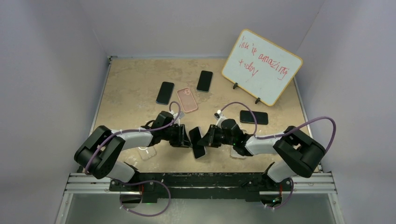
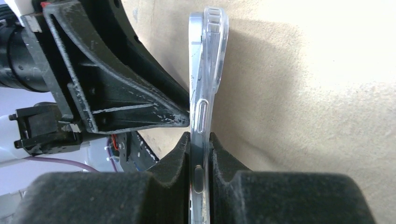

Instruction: Put the phone into the phone case

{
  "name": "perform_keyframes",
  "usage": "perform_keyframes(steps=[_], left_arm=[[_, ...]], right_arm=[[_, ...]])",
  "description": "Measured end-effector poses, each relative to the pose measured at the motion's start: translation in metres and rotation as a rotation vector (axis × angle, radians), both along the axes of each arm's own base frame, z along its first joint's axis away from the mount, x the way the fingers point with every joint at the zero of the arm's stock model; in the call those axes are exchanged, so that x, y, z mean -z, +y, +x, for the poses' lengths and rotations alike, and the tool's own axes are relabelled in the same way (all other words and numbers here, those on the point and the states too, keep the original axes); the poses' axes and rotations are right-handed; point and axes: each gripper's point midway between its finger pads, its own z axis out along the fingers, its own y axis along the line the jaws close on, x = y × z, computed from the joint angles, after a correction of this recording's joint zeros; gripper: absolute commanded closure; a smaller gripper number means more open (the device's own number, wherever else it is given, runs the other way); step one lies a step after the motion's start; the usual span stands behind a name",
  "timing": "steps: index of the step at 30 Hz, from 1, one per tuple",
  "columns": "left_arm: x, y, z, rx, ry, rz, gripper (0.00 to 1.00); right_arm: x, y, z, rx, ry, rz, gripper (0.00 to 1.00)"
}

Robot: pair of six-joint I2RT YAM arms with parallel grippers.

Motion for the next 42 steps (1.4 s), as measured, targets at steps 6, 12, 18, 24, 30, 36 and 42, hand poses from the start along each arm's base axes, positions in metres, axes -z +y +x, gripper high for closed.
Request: perform_keyframes(steps=[6, 12, 18, 24, 30, 36, 42], left_arm=[[-0.020, 0.005, 0.001, -0.021, -0.022, 0.007, 0.39], [-0.080, 0.006, 0.015, -0.052, -0.142, -0.140, 0.25], [-0.138, -0.006, 0.008, 0.010, -0.231, -0.336, 0.22], [-0.170, -0.015, -0.008, 0.081, -0.266, -0.527, 0.27], [-0.178, -0.019, -0.015, 0.116, -0.239, -0.604, 0.29], [-0.181, -0.023, -0.015, 0.133, -0.233, -0.632, 0.47], [-0.183, -0.024, -0.016, 0.150, -0.222, -0.648, 0.85]], right_arm=[[-0.012, -0.009, 0.000, 0.024, -0.024, -0.022, 1.00], [-0.073, -0.013, 0.004, 0.068, -0.158, 0.116, 1.00], [-0.124, -0.020, 0.000, 0.101, -0.271, 0.298, 1.00], [-0.152, -0.023, -0.009, 0.101, -0.317, 0.438, 1.00], [-0.176, -0.019, -0.012, 0.079, -0.336, 0.541, 1.00], [-0.177, -0.012, -0.013, 0.059, -0.306, 0.581, 1.00], [-0.174, -0.010, -0.015, 0.045, -0.289, 0.581, 0.84]])
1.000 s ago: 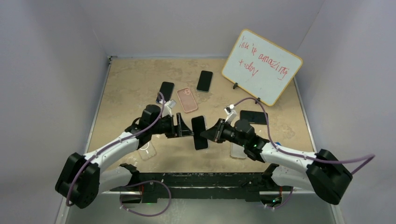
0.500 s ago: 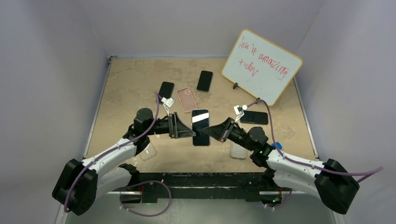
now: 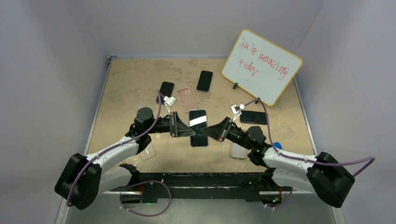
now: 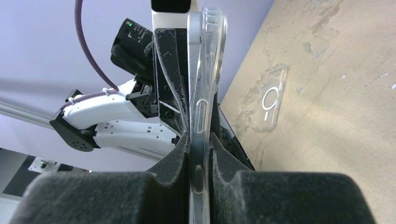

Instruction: Put the phone into the phone case

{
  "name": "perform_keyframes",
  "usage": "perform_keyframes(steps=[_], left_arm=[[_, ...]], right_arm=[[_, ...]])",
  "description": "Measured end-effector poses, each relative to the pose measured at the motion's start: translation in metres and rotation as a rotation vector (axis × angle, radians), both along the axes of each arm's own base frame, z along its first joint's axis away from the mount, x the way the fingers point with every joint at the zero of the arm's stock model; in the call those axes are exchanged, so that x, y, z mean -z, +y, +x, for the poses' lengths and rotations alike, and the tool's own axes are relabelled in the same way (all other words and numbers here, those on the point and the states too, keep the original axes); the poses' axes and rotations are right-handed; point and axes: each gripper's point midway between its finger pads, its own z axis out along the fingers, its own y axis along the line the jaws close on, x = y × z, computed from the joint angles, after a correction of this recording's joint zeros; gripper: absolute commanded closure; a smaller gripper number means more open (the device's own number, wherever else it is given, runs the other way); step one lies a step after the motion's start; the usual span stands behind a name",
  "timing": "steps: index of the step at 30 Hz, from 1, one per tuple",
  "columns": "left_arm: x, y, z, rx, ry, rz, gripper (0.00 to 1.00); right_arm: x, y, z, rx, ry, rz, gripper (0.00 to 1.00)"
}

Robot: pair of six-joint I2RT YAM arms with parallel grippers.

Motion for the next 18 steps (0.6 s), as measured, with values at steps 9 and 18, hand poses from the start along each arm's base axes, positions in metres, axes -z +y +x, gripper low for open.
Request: perform_keyframes(steps=[9, 18], left_arm=[[0.000, -0.003, -0.007, 0.071, -0.036, -0.008, 1.00], [0.004, -0.001, -0.016, 0.131, -0.073, -0.002, 1.00]], right_arm=[[-0.002, -0.007, -0.010, -0.016, -0.035, -0.045, 0.30], [-0.019, -0.001, -0.001, -0.013, -0.074, -0.110, 0.20]])
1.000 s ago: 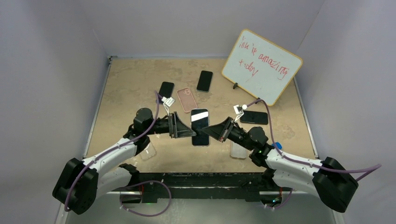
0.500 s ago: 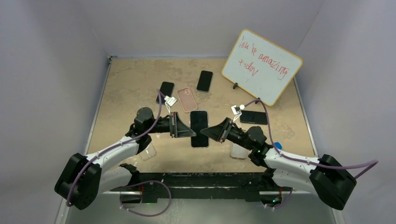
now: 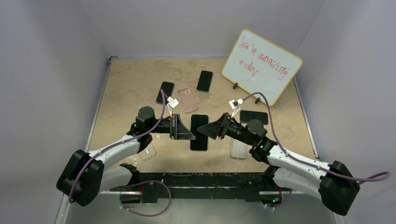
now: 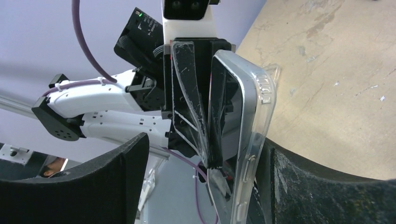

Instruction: Put the phone into the phone case

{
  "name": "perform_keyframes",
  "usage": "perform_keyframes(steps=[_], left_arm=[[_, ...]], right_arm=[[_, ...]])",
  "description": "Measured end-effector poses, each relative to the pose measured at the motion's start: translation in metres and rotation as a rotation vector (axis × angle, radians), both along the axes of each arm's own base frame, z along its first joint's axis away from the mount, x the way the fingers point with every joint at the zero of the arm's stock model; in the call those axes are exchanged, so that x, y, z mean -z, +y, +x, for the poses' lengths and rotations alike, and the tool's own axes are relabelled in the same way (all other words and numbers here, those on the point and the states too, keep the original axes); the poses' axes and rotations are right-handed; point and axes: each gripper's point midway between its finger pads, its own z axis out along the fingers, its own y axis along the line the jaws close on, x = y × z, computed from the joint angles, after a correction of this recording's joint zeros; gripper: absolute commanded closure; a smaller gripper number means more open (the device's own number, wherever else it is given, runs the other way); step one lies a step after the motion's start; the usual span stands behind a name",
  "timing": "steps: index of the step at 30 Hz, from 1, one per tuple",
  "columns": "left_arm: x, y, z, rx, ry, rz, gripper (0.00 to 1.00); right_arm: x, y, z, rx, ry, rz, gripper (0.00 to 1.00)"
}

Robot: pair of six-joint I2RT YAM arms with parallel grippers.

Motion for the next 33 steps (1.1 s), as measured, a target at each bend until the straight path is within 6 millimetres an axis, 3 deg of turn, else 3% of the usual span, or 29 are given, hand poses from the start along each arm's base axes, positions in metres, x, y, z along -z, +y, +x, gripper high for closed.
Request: perform_keyframes(steps=[7, 12, 16, 18, 23, 31, 33], left_arm=[[-0.003, 0.001, -0.007, 0.034, -0.008, -0.006, 1.00], [-0.002, 0.001, -0.007, 0.043, -0.014, -0.007, 1.00], [-0.002, 0.000, -0.006, 0.045, -0.024, -0.007, 1.00], [0.000, 0.000, -0.006, 0.046, -0.020, -0.002, 1.00], [0.003, -0.001, -0.005, 0.060, -0.015, 0.005, 1.00], [0.006, -0.002, 0.001, 0.072, -0.002, 0.076, 0.99], [0.008, -0.002, 0.003, 0.069, -0.008, 0.093, 0.87]], right_arm=[[-0.012, 0.005, 0.023, 0.008, -0.013, -0.015, 0.23], [-0.019, 0.007, 0.035, -0.002, -0.022, -0.020, 0.37], [-0.016, 0.008, 0.041, -0.008, -0.016, -0.036, 0.43], [-0.013, 0.008, 0.043, -0.009, -0.013, -0.046, 0.54], [-0.002, 0.006, 0.046, -0.011, 0.006, -0.076, 1.00], [-0.004, 0.005, 0.047, -0.023, -0.048, -0.096, 1.00], [-0.004, 0.004, 0.048, -0.022, -0.055, -0.101, 1.00]])
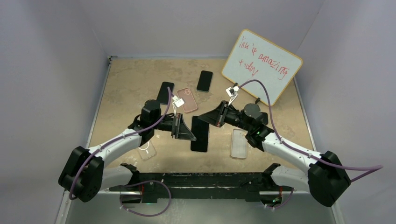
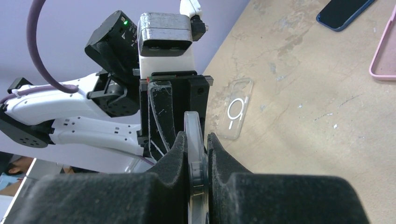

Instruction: Put the phone into the phone case

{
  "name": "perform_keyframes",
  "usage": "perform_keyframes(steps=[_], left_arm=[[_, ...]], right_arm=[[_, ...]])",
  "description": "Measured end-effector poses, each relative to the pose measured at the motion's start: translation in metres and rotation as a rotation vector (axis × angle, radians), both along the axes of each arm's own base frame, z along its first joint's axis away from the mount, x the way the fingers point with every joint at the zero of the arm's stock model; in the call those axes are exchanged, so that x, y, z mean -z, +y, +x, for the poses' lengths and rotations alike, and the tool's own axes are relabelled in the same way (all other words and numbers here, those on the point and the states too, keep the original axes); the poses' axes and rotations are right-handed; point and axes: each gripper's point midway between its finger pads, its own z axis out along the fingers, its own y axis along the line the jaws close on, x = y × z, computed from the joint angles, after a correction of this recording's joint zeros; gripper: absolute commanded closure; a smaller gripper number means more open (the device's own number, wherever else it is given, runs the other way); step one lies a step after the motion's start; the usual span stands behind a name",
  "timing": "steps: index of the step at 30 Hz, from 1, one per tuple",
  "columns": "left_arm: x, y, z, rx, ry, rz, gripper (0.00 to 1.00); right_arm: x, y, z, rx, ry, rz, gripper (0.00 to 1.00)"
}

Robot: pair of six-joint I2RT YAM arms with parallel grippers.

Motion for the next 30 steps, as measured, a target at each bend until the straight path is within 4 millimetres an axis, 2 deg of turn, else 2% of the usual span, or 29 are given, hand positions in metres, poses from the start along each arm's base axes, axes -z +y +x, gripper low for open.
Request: perform_keyframes(steps=[4, 6, 11, 13, 14, 18, 19, 20, 26, 30], left_arm=[[0.005, 0.000, 0.002, -0.019, 0.013, 0.024, 0.60], [0.009, 0.000, 0.008, -0.059, 0.020, 0.043, 0.56], [0.012, 0.000, 0.018, -0.112, 0.022, 0.061, 0.56], [0.014, -0.001, 0.020, -0.118, 0.024, 0.065, 0.60], [0.015, -0.002, 0.022, -0.119, 0.029, 0.065, 0.65], [0.017, -0.005, 0.023, -0.109, 0.040, 0.058, 0.97], [0.016, -0.005, 0.022, -0.097, 0.037, 0.052, 1.00], [0.015, -0.005, 0.022, -0.092, 0.031, 0.046, 1.00], [0.011, -0.007, 0.024, -0.097, 0.006, 0.033, 1.00], [0.012, -0.008, 0.030, -0.136, 0.014, 0.043, 1.00]], right_arm=[[0.004, 0.000, -0.001, -0.003, 0.001, -0.015, 1.00], [0.005, -0.001, -0.001, -0.001, 0.002, -0.022, 1.00], [0.011, -0.001, -0.003, -0.003, 0.016, -0.031, 1.00], [0.012, -0.001, -0.003, -0.003, 0.018, -0.033, 1.00], [0.012, -0.001, -0.003, -0.002, 0.017, -0.034, 1.00], [0.018, -0.002, 0.000, 0.008, 0.022, -0.054, 1.00], [0.020, -0.003, 0.001, 0.013, 0.027, -0.057, 0.95], [0.020, -0.004, 0.002, 0.016, 0.028, -0.058, 0.85], [0.023, -0.007, 0.011, 0.065, 0.047, -0.062, 0.42], [0.025, -0.011, 0.008, 0.085, 0.056, -0.060, 0.23]])
